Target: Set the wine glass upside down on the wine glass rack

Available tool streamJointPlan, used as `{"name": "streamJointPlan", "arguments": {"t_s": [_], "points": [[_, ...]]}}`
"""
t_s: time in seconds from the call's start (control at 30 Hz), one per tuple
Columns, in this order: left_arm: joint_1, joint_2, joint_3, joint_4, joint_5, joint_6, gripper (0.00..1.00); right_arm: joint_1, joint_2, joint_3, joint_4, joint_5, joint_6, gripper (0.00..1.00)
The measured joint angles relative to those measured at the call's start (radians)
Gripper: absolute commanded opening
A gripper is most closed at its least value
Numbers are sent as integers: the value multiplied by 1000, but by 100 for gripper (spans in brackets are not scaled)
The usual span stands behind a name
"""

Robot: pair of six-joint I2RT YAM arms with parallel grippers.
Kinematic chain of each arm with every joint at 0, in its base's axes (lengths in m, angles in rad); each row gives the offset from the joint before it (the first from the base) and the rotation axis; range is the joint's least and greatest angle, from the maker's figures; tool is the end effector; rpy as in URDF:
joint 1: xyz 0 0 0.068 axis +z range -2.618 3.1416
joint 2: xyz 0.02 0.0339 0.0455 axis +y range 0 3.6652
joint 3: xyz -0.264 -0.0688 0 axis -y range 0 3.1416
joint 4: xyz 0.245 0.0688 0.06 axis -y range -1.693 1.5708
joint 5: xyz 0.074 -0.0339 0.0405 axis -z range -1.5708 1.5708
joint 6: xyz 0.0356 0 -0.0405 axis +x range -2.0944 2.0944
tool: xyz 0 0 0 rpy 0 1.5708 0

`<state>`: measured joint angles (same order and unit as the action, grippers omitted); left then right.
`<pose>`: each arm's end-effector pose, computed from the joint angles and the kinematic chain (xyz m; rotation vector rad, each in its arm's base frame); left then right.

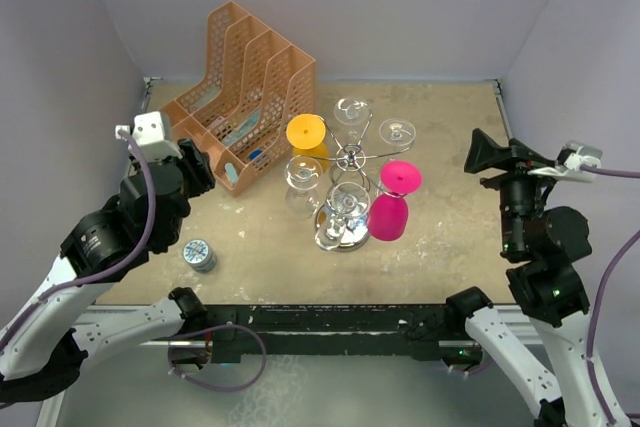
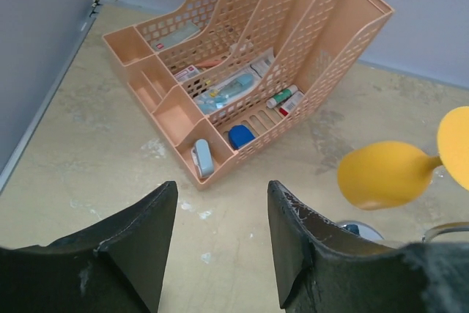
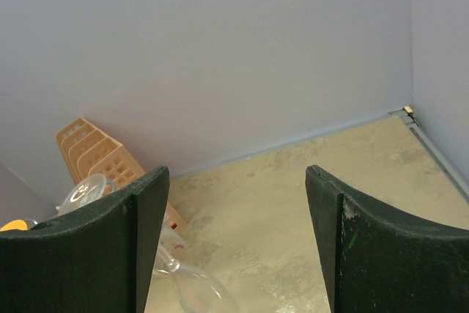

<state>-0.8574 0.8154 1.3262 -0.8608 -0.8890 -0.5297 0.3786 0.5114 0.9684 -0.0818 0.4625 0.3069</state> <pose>0.0955 -0.0681 0.4447 -0.2813 1.7685 -0.1375 0.0817 0.0154 0.4434 0.3638 1.1884 0.3193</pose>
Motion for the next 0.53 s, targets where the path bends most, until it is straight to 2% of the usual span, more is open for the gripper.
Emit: {"name": "streamJointPlan", "arguments": {"t_s": [0.33, 0.53], "points": [[0, -145, -40, 34, -87, 26, 54, 1, -97, -37, -44, 19, -4, 78], [0, -158, -40, 36, -100, 43, 55, 1, -115, -37, -45, 20, -4, 78]]}}
